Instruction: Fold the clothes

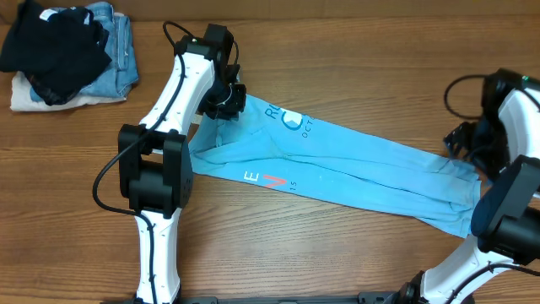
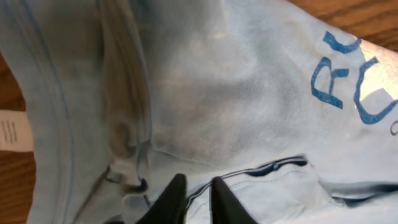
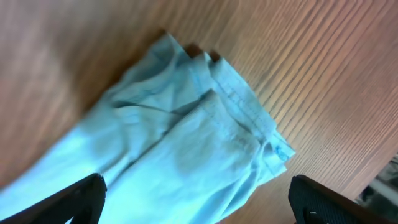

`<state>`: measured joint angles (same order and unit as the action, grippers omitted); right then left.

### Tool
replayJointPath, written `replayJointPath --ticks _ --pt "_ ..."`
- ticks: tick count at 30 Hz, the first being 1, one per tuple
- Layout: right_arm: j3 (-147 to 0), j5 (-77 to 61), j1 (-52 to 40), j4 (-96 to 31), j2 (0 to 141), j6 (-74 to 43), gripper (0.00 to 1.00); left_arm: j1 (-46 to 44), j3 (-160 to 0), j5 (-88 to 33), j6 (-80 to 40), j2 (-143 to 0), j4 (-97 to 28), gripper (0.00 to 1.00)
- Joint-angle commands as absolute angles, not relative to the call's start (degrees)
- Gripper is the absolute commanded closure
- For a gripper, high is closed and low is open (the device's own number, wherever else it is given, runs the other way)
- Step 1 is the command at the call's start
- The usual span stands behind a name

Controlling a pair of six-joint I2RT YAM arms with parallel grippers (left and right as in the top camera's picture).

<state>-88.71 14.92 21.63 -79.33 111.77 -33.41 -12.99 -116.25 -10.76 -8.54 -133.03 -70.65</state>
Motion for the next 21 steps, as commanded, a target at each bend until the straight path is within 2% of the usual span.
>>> replayJointPath --ticks 1,3,6,12,21 --pt "-93.8 5.2 21.5 -80.9 111.2 -31.3 0.07 -13.0 -117.2 -16.1 -4.9 -133.8 -70.7 0.94" --pt "-93.8 -0.5 21.3 -80.6 111.2 -27.4 0.12 -13.5 -117.1 -17.0 -4.2 -133.8 -71.2 0.96" --pt "-93.8 -1.6 20.9 -80.1 111.2 -26.3 0.18 -14.4 -117.1 -16.6 -2.3 -133.8 -72.0 0.96" --pt "-93.8 -1.6 20.8 -79.9 111.2 -26.3 0.18 -15.2 -115.4 -9.7 -5.6 -133.8 -72.2 0.96" --pt "-93.8 -1.7 20.8 -80.1 111.2 -26.3 0.18 -11.6 -110.5 -8.8 -5.1 -133.8 -70.1 0.96"
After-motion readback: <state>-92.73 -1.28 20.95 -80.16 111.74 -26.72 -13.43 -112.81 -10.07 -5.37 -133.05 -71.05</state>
